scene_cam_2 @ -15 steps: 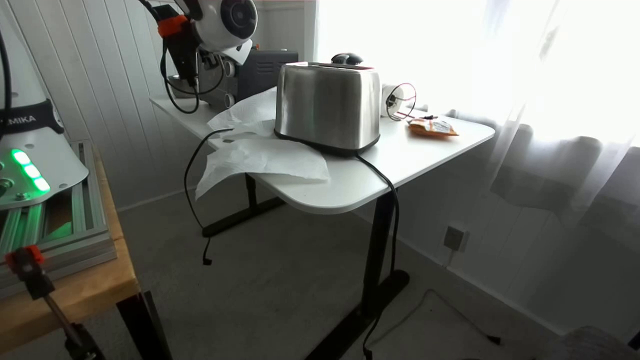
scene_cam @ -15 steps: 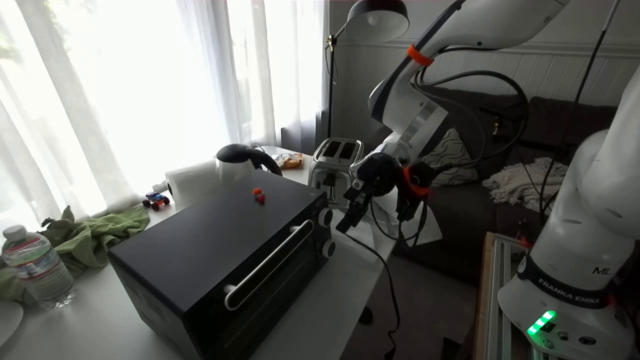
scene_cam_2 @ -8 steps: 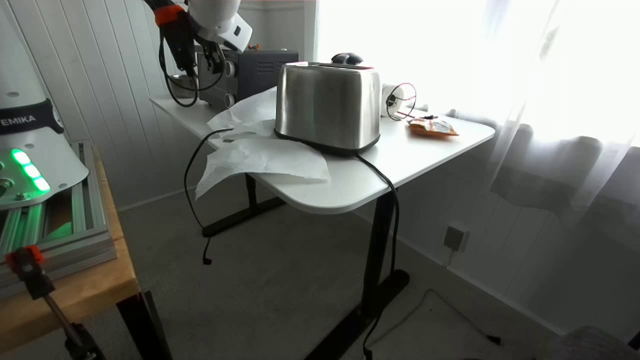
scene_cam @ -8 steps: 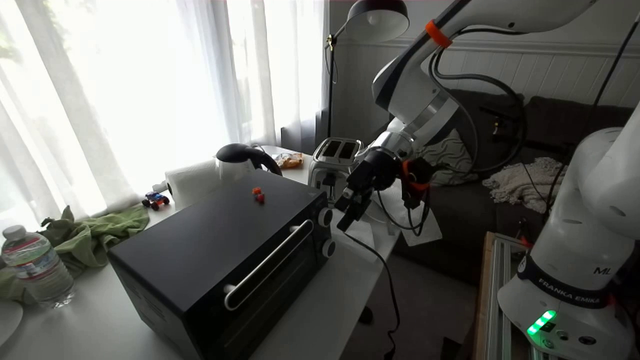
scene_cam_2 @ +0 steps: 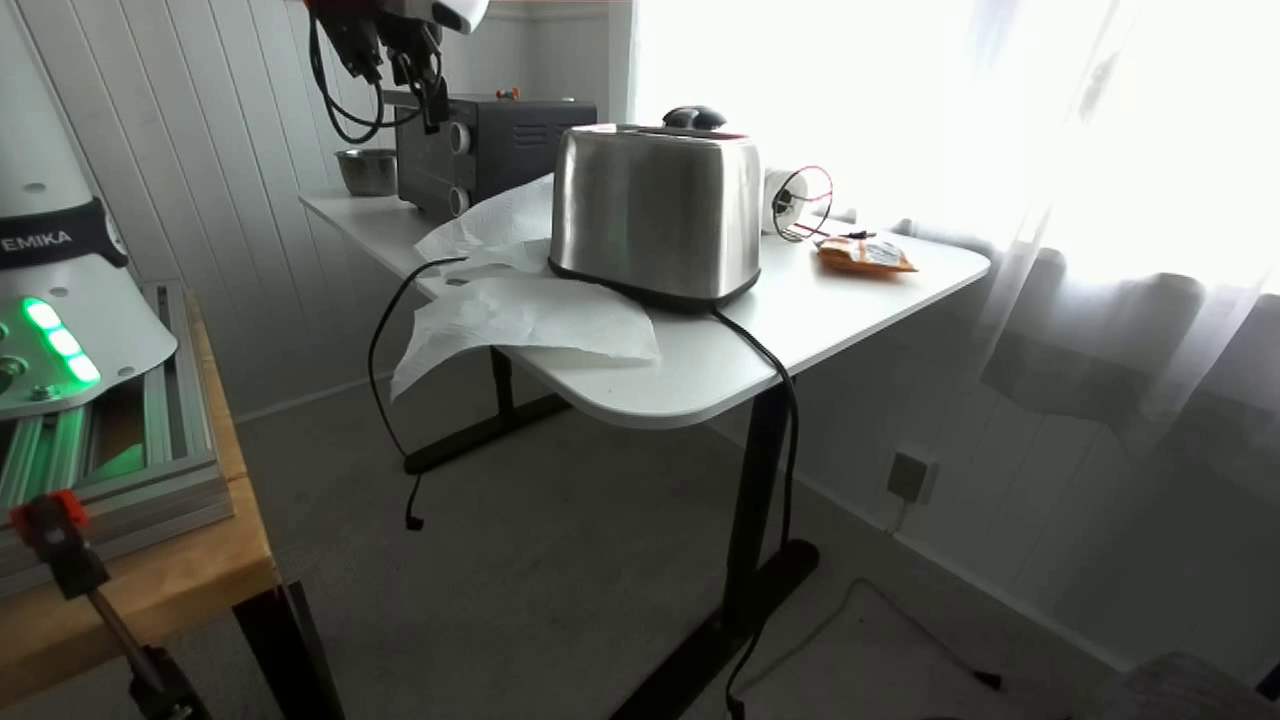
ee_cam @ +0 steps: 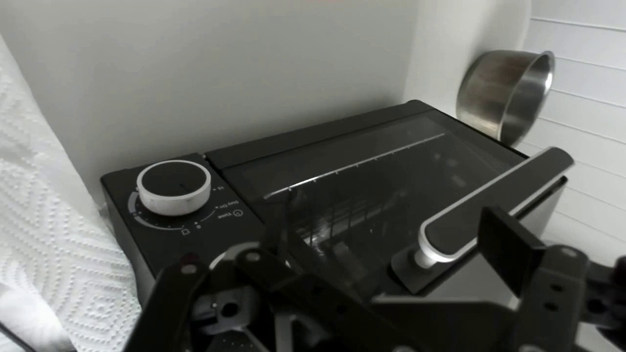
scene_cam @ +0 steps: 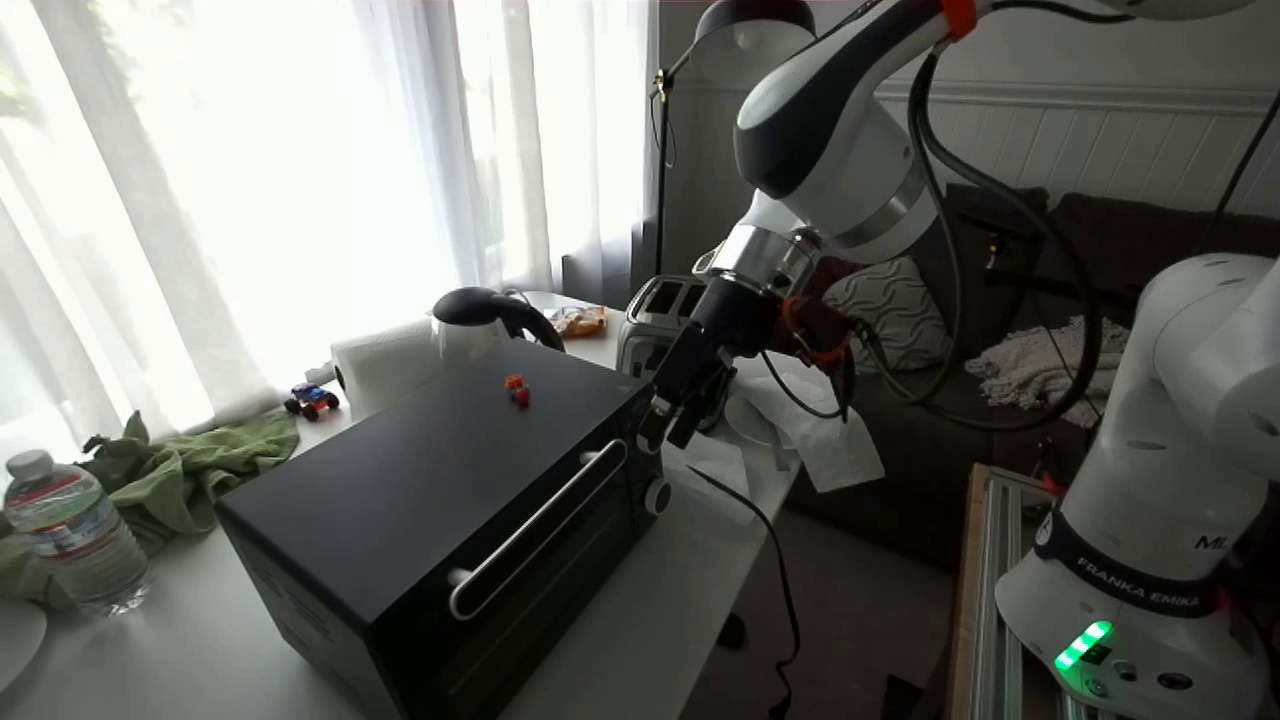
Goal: Close the oven door fully
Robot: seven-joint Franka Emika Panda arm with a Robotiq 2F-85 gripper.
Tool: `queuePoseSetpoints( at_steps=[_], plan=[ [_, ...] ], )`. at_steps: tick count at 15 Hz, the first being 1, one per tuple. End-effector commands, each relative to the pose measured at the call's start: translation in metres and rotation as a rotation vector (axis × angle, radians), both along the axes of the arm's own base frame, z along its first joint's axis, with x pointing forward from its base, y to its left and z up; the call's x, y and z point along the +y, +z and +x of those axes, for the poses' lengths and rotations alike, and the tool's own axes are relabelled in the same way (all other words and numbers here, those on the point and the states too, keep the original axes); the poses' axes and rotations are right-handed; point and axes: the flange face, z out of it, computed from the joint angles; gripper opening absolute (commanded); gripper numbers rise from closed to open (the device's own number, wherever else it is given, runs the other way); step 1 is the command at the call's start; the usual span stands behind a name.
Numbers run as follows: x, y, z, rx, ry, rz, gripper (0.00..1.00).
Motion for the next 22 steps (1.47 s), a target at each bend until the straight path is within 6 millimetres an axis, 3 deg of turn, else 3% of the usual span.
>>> queuePoseSetpoints(
  at_steps=[1,10,17,20,21,22],
  plan=[
    [0.016,0.012,-0.01,0.039,0.014,-0.171,1.0],
    [0.046,0.038,-0.022,0.043,0.187,-0.401,1.0],
    [0.062,0.065,-0.039,-0.08,0.244,-0.377,1.0],
    [0.066,0.083,-0.033,-0.14,0.238,-0.362,1.0],
    [0.065,0.083,-0.038,-0.152,0.241,-0.368,1.0],
    [0.066,0.076,-0.028,-0.112,0.248,-0.37,1.0]
  ],
)
